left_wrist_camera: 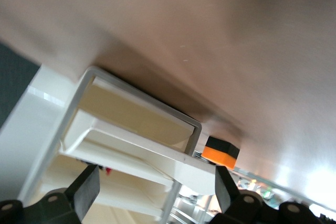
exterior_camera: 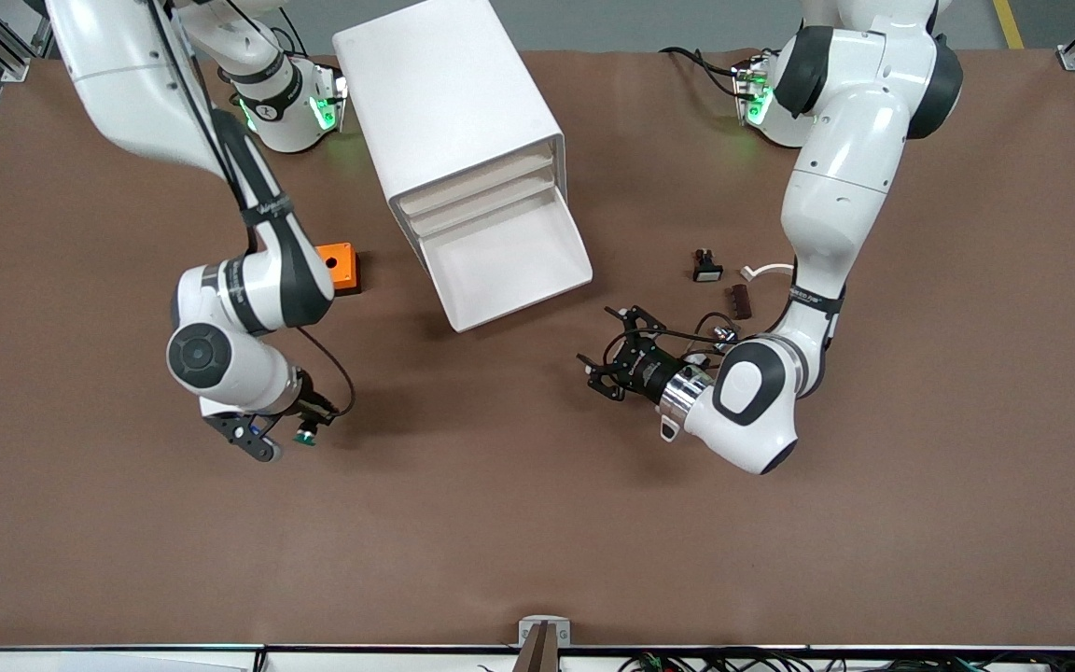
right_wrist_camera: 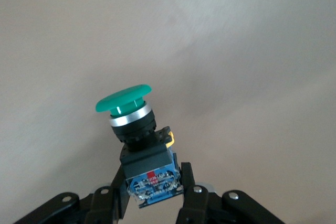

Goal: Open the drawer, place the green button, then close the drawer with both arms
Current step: 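Carry the green button into the open drawer with the right gripper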

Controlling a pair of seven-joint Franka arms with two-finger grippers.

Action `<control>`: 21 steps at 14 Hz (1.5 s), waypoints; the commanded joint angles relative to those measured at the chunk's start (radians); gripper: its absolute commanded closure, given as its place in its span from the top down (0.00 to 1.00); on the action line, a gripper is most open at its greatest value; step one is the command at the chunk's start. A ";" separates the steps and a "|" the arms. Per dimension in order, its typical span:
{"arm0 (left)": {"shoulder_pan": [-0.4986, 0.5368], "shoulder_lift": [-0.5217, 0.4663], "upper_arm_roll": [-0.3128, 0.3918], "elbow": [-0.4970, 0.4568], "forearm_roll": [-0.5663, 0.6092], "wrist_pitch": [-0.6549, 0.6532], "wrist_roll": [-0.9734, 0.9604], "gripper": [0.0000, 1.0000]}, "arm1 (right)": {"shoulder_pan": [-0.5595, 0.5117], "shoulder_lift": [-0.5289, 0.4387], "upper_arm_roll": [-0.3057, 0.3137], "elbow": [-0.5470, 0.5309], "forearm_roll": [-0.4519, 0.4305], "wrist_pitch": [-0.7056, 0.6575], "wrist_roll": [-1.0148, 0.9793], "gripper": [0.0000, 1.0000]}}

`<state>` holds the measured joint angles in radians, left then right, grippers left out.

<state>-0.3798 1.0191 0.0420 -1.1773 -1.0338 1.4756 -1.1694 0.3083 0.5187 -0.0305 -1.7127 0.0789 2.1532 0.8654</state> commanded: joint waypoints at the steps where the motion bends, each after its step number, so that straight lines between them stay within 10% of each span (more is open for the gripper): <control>1: -0.033 -0.063 0.036 -0.007 0.073 0.046 0.169 0.97 | 0.041 -0.098 0.011 -0.031 0.044 -0.061 0.119 0.00; 12: -0.059 -0.212 0.039 -0.008 0.399 0.281 0.456 0.99 | 0.429 -0.169 0.015 -0.174 0.064 0.114 0.789 0.00; 21: -0.142 -0.212 0.036 -0.021 0.664 0.446 0.444 0.99 | 0.545 -0.169 0.015 -0.237 0.064 0.206 0.981 0.00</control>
<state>-0.5021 0.8263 0.0630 -1.1755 -0.3995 1.8999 -0.7263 0.8287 0.3913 -0.0068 -1.9069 0.1297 2.3492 1.8177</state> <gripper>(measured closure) 0.004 0.577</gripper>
